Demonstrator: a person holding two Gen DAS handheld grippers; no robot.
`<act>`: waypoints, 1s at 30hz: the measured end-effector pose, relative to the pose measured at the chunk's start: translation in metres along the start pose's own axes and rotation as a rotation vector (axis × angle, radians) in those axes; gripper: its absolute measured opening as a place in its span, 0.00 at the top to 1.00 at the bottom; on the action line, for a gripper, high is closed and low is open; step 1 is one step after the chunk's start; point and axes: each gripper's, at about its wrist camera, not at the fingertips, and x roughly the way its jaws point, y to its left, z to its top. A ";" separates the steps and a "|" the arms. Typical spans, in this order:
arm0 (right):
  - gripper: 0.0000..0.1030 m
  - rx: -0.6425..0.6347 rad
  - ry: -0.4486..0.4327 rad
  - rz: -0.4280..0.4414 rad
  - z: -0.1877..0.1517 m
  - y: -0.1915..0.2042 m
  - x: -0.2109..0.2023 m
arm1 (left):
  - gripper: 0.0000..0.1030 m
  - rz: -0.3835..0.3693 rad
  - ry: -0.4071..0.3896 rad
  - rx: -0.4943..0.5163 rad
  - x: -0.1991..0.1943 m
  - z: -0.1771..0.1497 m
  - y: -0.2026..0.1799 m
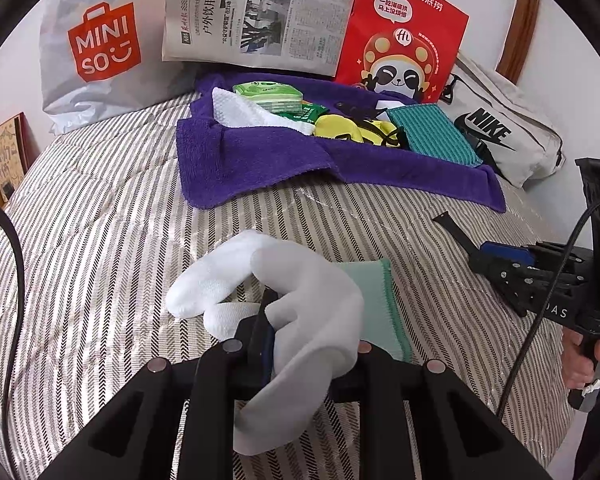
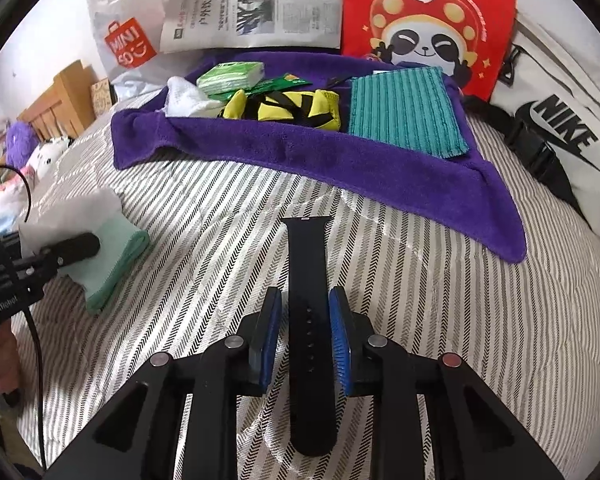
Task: Organize soft objects
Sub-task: 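Lift the black strap with the right tool while the left tool holds the glove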
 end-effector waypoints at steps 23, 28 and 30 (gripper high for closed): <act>0.80 0.096 0.018 0.112 0.004 -0.011 -0.011 | 0.87 -0.067 0.073 -0.043 -0.007 0.001 0.010; 0.80 0.085 0.019 0.098 0.007 -0.010 -0.012 | 0.87 -0.096 0.069 -0.047 -0.012 0.002 0.008; 0.80 0.089 0.019 0.093 0.008 -0.012 -0.013 | 0.87 -0.102 0.065 -0.043 -0.015 0.004 0.008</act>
